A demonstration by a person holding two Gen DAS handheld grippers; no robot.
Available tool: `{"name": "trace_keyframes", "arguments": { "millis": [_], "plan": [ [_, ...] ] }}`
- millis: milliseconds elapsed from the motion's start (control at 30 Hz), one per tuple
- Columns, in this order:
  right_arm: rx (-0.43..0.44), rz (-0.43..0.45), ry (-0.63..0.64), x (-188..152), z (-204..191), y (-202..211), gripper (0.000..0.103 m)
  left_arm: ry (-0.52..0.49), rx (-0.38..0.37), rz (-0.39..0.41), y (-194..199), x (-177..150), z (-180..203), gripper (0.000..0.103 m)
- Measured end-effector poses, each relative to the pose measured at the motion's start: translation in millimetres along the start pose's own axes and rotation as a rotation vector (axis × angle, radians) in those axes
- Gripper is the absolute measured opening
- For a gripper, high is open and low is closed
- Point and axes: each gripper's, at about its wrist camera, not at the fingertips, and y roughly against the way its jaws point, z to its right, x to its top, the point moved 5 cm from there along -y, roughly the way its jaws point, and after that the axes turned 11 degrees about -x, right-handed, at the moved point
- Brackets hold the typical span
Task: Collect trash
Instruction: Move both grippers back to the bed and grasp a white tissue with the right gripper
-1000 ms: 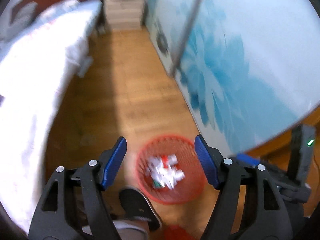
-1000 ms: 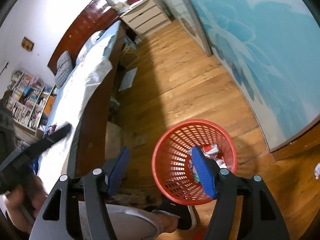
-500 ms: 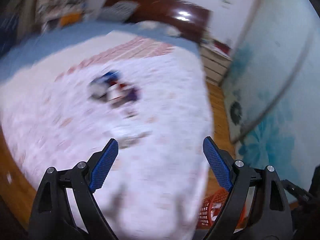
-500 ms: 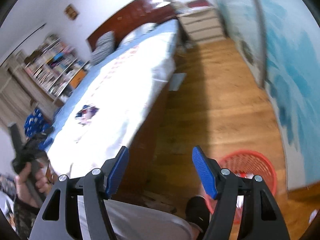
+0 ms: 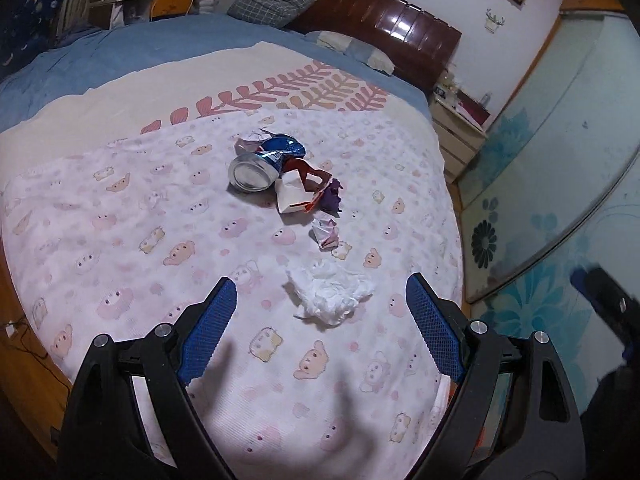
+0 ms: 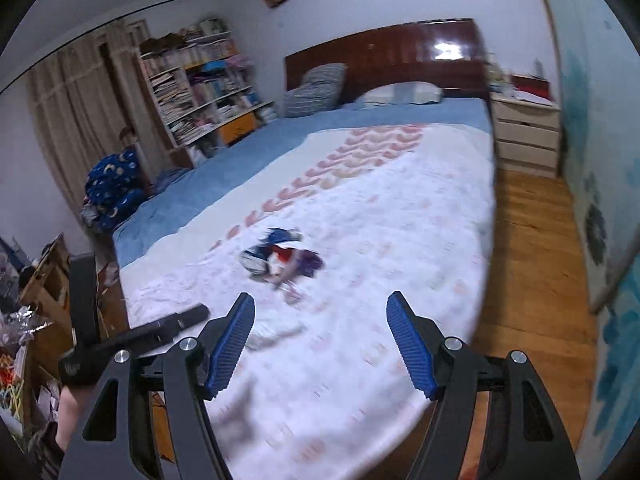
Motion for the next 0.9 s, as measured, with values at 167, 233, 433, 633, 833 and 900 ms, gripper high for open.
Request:
{"name": "trace_keyframes", "arguments": {
  "millis": [167, 233, 433, 633, 833, 900],
  "plan": [
    [0.025, -0.04, 0.08, 24, -47, -66, 0.069, 0.019, 0.019, -0.042, -5, -4, -10, 0.086],
    [0.041, -0.074, 0.121, 28, -65, -105, 0.069, 0.01, 0.033, -0.058, -9, -6, -12, 0.086],
    [0.04, -0.193, 0.192, 21, -89, -207, 0.068, -0.012, 0.046, -0.1, -19, -11, -14, 0.086],
    [0.038, -0.37, 0.204, -17, -100, -283, 0.044, 0.019, 0.061, -0.123, -31, -14, -23, 0.086],
    [0.102, -0.338, 0.188, -8, -98, -262, 0.028, 0.038, 0.057, -0.138, -43, -14, -22, 0.086],
    [0.118, -0.294, 0.168, 3, -90, -243, 0.028, 0.028, 0.052, -0.152, -49, -13, -16, 0.086]
  ]
}}
